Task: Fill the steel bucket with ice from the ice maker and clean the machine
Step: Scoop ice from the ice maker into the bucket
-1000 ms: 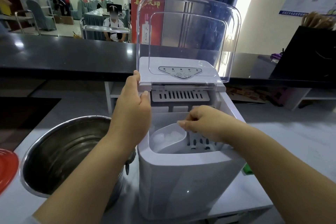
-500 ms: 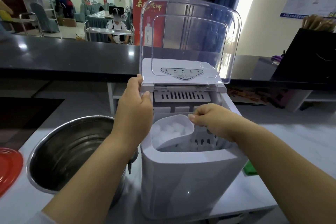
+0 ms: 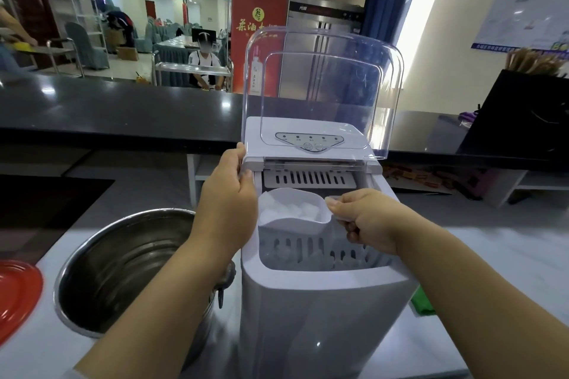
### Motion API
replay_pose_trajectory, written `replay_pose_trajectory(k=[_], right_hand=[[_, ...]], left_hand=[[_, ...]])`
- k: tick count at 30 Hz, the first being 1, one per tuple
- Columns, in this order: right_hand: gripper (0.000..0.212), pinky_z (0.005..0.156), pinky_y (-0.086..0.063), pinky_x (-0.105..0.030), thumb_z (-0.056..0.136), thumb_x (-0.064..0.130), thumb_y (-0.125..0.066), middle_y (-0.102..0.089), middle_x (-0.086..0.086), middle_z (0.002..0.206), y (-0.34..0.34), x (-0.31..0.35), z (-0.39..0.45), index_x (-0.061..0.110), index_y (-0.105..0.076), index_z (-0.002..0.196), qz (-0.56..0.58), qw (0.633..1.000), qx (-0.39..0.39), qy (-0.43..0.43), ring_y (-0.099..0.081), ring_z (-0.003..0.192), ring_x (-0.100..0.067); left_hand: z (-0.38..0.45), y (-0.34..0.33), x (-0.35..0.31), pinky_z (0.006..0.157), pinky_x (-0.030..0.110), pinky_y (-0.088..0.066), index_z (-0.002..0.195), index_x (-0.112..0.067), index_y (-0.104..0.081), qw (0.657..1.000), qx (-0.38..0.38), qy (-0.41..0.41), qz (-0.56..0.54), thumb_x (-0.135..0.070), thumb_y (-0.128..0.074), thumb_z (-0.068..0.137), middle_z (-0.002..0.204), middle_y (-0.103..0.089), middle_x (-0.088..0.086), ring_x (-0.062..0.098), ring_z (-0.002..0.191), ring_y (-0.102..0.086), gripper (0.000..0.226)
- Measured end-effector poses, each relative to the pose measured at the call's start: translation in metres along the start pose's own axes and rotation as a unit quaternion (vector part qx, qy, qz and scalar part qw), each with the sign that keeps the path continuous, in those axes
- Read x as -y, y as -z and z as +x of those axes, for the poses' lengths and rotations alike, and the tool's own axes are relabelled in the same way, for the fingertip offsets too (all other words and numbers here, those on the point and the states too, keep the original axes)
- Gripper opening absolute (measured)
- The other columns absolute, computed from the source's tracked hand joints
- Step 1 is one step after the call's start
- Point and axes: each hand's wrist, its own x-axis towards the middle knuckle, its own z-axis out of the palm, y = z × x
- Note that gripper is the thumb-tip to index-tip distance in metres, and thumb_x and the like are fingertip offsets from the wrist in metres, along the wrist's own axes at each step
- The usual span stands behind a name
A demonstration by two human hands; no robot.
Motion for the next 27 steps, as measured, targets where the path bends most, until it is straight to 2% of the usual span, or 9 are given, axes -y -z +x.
replay_pose_trajectory(k=[3,7,9,12,16,20,23,27], right_hand=[[0.025,0.052,-0.036,-0.024,0.095,0.026,-0.057,-0.037,-0.001,0.064,-0.001,0.0,0.002,0.01,-0.061,0.076,0.02,0.999,0.014,-0.023,-0.029,0.059,-0.015],[0.02,0.051,-0.034,-0.024,0.095,0.024,-0.057,-0.032,-0.001,0.06,0.002,-0.002,0.002,0.007,-0.057,0.084,0.067,0.996,0.03,-0.042,-0.027,0.057,-0.014],[0.021,0.052,-0.034,-0.024,0.095,0.023,-0.056,-0.034,-0.001,0.059,0.001,0.0,0.001,0.007,-0.058,0.08,0.082,0.995,0.024,-0.047,-0.027,0.057,-0.013],[0.027,0.052,-0.033,-0.024,0.095,0.024,-0.056,-0.037,-0.003,0.062,0.001,0.003,-0.001,0.007,-0.06,0.074,0.09,0.995,0.01,-0.048,-0.027,0.056,-0.014],[0.025,0.046,-0.03,-0.024,0.096,0.027,-0.055,-0.041,-0.005,0.065,0.001,0.005,-0.003,0.005,-0.059,0.086,0.099,0.994,-0.011,-0.048,-0.029,0.052,-0.013],[0.029,0.044,-0.024,-0.022,0.097,0.032,-0.05,-0.041,-0.005,0.066,0.001,0.008,-0.006,0.006,-0.056,0.085,0.068,0.997,-0.036,-0.012,-0.027,0.049,-0.013],[0.033,0.043,-0.024,-0.021,0.098,0.033,-0.047,-0.04,-0.006,0.066,-0.003,0.012,-0.012,0.006,-0.056,0.081,0.032,0.998,-0.042,0.027,-0.026,0.047,-0.012],[0.033,0.041,-0.024,-0.02,0.098,0.034,-0.047,-0.038,-0.008,0.069,-0.015,0.025,-0.022,0.006,-0.055,0.082,0.022,0.997,-0.033,0.06,-0.025,0.046,-0.011]], left_hand=[[-0.001,0.0,0.0,0.11,0.039,-0.037,0.138,-0.015,-0.042,1.0,-0.001,-0.001,0.004,-0.013,-0.036,0.1,0.141,-0.049,0.001,0.015,0.131,-0.043,0.039],[0.0,0.0,-0.001,0.11,0.034,-0.036,0.14,-0.015,-0.041,1.0,-0.004,-0.006,0.018,-0.013,-0.037,0.1,0.142,-0.048,-0.001,0.016,0.132,-0.043,0.039],[0.0,0.001,-0.001,0.108,0.031,-0.036,0.14,-0.015,-0.041,1.0,-0.002,-0.008,0.03,-0.013,-0.037,0.101,0.141,-0.049,0.0,0.016,0.131,-0.043,0.04],[0.002,0.004,0.001,0.102,0.026,-0.037,0.14,-0.016,-0.042,0.999,-0.002,-0.015,0.048,-0.012,-0.039,0.1,0.137,-0.052,0.001,0.017,0.128,-0.047,0.041],[0.001,0.012,0.001,0.095,0.02,-0.036,0.139,-0.018,-0.044,0.998,0.002,-0.019,0.052,-0.01,-0.04,0.099,0.134,-0.055,0.0,0.014,0.122,-0.05,0.041],[0.0,0.021,0.003,0.082,0.013,-0.04,0.137,-0.023,-0.046,0.996,-0.002,-0.041,0.076,-0.013,-0.043,0.098,0.126,-0.059,-0.003,0.009,0.106,-0.053,0.04],[-0.002,0.032,0.008,0.083,0.017,-0.039,0.133,-0.021,-0.05,0.992,-0.036,-0.057,0.108,-0.015,-0.047,0.096,0.117,-0.059,-0.005,0.007,0.102,-0.05,0.037],[-0.006,0.055,0.016,0.088,0.035,-0.047,0.119,-0.019,-0.06,0.984,-0.073,-0.066,0.149,-0.019,-0.055,0.092,0.104,-0.06,-0.009,0.021,0.107,-0.053,0.027]])
